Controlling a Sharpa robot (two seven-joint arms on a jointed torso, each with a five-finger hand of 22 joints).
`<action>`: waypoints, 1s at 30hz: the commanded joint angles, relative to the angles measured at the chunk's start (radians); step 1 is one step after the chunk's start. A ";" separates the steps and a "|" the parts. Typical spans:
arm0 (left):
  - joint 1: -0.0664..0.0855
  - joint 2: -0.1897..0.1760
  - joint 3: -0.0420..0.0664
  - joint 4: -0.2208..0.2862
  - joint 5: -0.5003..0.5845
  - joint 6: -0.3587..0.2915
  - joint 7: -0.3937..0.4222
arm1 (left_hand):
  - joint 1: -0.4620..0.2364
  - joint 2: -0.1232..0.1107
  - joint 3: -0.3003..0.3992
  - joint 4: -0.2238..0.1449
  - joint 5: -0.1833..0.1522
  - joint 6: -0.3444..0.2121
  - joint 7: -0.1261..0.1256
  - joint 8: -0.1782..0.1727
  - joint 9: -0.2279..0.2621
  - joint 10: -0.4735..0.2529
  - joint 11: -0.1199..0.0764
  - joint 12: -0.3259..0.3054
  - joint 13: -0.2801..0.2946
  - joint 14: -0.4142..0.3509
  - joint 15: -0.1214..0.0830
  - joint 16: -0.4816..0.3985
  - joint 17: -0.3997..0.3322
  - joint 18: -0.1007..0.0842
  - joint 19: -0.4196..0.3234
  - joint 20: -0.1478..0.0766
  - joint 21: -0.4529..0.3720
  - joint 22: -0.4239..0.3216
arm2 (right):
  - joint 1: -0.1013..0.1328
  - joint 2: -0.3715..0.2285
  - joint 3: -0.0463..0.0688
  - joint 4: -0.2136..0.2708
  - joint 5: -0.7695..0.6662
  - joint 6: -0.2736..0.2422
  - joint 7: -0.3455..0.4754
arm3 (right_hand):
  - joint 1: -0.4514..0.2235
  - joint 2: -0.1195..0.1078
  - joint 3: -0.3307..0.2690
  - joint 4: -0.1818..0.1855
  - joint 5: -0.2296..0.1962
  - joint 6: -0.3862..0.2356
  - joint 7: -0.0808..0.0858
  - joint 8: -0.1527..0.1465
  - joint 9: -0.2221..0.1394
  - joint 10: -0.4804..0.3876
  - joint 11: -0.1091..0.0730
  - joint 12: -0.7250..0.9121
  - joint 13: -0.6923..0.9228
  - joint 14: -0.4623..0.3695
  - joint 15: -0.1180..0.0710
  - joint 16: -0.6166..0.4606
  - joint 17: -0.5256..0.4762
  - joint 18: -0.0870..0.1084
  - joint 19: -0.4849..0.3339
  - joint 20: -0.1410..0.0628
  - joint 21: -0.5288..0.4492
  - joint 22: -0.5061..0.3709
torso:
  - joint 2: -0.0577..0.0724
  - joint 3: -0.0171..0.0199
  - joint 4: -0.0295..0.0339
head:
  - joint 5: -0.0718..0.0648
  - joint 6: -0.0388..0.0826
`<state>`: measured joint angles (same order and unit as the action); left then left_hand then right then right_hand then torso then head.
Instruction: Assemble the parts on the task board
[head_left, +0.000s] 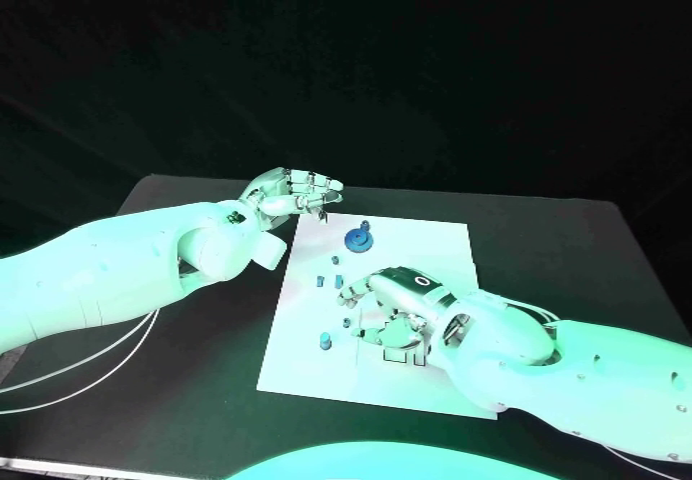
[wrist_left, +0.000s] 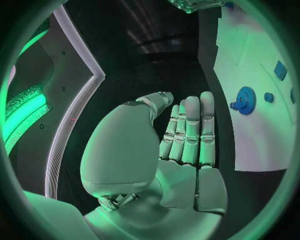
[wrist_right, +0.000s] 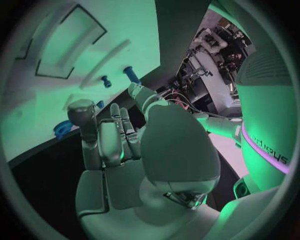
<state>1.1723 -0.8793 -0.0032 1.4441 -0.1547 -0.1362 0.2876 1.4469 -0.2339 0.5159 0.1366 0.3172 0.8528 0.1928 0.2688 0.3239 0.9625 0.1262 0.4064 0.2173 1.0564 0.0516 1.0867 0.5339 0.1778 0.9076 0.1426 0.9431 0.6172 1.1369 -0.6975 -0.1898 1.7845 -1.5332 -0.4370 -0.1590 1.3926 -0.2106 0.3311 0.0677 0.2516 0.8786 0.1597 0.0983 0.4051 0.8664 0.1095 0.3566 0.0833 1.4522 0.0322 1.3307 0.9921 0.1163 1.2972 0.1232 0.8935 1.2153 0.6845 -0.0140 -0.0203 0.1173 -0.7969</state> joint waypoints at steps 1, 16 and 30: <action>0.000 0.000 0.000 0.002 0.007 0.016 0.006 | 0.000 0.010 -0.006 -0.001 0.001 -0.004 0.000 0.001 -0.002 -0.006 0.001 0.005 -0.001 -0.006 -0.001 -0.005 -0.001 0.007 -0.003 0.002 -0.005 -0.001 | 0.025 -0.059 0.002 0.025 0.194 -0.054 0.092 | 0.005 0.000 0.007 0.013 0.003 0.013 0.014 -0.002 -0.001 0.042 0.000 0.027 0.002 0.002 -0.009 0.000 0.007 0.010 0.017 0.000 0.021 0.012 | -0.003 -0.0019 -0.0020 | -0.008 0.002; -0.001 -0.005 -0.004 0.009 0.012 0.014 0.008 | 0.000 0.010 -0.006 -0.001 0.001 -0.004 0.000 0.001 -0.002 -0.006 0.001 0.005 -0.001 -0.006 -0.001 -0.005 -0.001 0.007 -0.003 0.002 -0.005 -0.001 | 0.092 -0.352 -0.001 0.106 0.511 0.035 -0.005 | -0.093 -0.022 -0.030 0.173 -0.002 0.077 -0.046 0.158 0.066 0.448 -0.070 0.815 0.831 0.064 -0.071 0.135 0.266 -0.034 0.124 -0.057 0.262 0.159 | -0.007 -0.0014 -0.0083 | -0.060 0.008; -0.010 -0.014 -0.004 0.034 0.013 0.013 0.013 | -0.002 0.010 -0.008 -0.001 0.000 -0.005 0.000 0.001 -0.002 -0.006 0.001 0.006 -0.001 -0.006 -0.001 -0.005 -0.002 0.007 -0.003 0.002 -0.006 -0.002 | 0.048 -0.421 -0.014 0.131 0.396 0.044 -0.233 | -0.203 0.041 -0.230 0.226 -0.001 0.041 -0.050 0.274 0.093 0.616 -0.079 1.131 1.341 0.094 -0.069 0.205 0.449 -0.059 0.173 -0.055 0.393 0.237 | -0.007 -0.0017 -0.0050 | -0.098 -0.006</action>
<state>1.1630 -0.8936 -0.0079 1.4725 -0.1491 -0.1357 0.2891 1.4469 -0.2339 0.5160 0.1366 0.3172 0.8527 0.1927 0.2688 0.3231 0.9613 0.1251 0.4064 0.2169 1.0559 0.0521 1.0867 0.5334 0.1776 0.9076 0.1426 0.9431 0.6172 1.1906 -1.1198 -0.2029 1.9131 -1.0874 -0.4144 -0.3070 1.1989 -0.1674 0.1032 0.2927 0.2516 0.9248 0.1144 0.3684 0.4989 1.4614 0.0339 1.4850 1.3084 1.4664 -0.0328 1.5325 1.3082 0.0763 1.4618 0.0693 1.2827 1.3080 0.6773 -0.0150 -0.0273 0.0250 -0.7993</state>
